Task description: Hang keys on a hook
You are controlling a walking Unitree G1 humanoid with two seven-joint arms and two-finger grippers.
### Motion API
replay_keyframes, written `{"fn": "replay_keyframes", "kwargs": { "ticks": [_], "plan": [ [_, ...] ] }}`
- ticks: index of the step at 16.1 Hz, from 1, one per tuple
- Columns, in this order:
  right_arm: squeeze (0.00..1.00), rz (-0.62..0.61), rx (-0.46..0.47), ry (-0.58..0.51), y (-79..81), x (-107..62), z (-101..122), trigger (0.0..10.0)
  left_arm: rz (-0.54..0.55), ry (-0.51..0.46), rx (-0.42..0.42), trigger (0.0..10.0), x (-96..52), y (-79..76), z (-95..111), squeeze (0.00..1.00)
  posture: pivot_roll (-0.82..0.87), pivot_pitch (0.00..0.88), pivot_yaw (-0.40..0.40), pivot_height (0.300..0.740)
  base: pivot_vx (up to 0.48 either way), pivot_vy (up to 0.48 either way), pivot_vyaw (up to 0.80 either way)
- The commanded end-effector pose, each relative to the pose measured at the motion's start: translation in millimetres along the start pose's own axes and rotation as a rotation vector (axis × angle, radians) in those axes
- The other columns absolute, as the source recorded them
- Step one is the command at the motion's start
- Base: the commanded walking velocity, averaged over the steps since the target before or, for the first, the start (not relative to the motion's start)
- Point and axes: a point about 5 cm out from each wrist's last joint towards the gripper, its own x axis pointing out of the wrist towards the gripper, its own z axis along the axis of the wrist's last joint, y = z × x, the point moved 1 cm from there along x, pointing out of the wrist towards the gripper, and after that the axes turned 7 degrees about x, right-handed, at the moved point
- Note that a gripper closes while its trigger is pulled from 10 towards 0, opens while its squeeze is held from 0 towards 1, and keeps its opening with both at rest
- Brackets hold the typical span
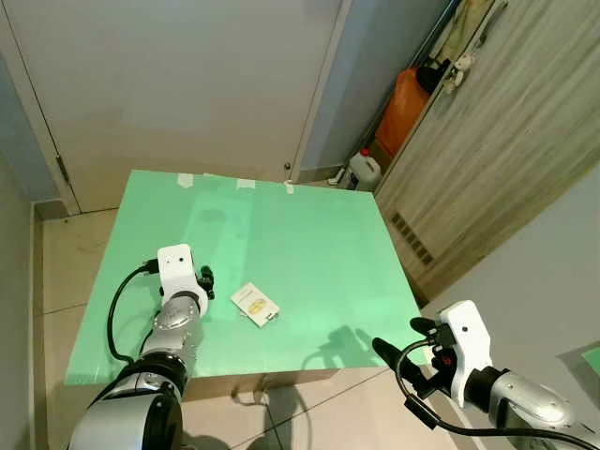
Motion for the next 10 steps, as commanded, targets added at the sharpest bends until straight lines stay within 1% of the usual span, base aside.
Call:
{"fn": "replay_keyframes", "kwargs": {
  "ticks": [1,6,9,10],
  "plan": [
    [0.0,-0.018,-0.001,0.019,-6.8,-1.0,-6.5,10.0,-0.051,-0.002,0.021,0.0,0.1,-12.9,2.2,0.0,-0.18,0.082,-0.21,0.74,0.0,0.0,0.0],
    [0.0,-0.018,0.005,0.037,-14.2,9.8,-21.9,10.0,-0.102,-0.068,0.087,0.0,-1.2,-22.5,9.0,0.0,-0.15,0.072,-0.207,0.74,0.0,0.0,0.0],
    [0.0,-0.009,0.007,0.037,-15.6,14.2,-25.7,10.0,-0.117,-0.101,0.066,0.0,-2.0,-24.8,12.9,0.0,-0.14,0.069,-0.212,0.74,0.0,0.0,0.0],
    [0.0,-0.007,0.005,0.036,-16.2,15.3,-26.7,10.0,-0.121,-0.132,0.066,0.0,-1.8,-25.9,19.6,0.0,-0.14,0.069,-0.213,0.74,0.0,0.0,0.0]
  ]
}}
